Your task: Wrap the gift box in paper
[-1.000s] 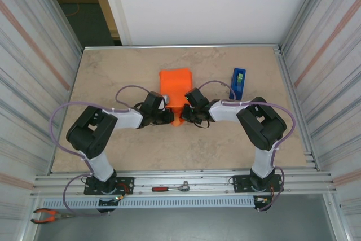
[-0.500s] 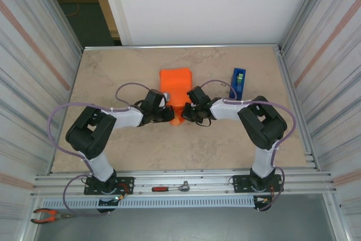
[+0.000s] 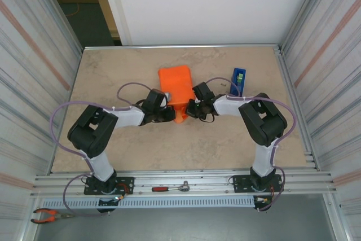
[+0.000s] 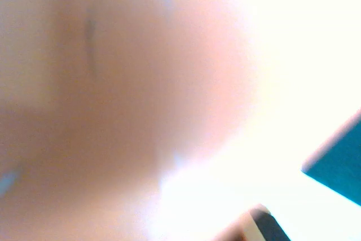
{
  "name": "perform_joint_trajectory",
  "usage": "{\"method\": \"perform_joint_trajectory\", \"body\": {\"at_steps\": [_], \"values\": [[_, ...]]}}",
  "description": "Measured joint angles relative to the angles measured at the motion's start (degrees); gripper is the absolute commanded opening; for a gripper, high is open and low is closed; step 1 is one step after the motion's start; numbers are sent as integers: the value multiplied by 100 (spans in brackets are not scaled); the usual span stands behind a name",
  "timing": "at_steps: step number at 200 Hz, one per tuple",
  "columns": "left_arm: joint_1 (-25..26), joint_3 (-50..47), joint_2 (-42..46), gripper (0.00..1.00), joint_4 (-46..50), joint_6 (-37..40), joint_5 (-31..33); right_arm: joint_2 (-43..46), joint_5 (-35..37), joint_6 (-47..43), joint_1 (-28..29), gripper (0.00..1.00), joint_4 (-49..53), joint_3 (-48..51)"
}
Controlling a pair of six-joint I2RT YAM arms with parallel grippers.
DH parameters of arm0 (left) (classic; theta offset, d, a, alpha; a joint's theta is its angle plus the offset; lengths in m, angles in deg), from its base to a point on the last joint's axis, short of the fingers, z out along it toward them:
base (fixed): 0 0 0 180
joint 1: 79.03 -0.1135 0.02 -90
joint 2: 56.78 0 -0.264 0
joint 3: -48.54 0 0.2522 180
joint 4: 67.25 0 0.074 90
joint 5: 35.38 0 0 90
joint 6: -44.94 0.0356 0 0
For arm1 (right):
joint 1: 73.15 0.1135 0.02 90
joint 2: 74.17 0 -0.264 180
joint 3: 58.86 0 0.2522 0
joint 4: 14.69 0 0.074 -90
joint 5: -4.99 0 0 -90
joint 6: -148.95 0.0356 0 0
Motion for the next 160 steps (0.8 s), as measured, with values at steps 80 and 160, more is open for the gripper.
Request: {"method": "perform_joint_trajectory", "body": {"at_steps": [80,160], "values": [[-647,1095,782,10,844,192,-605,-44,-114,-326,-205,0,308,-221],[-863,2140,-229,10,1449,756,-1064,175,-114,-339,-136,0,302,-149]]}}
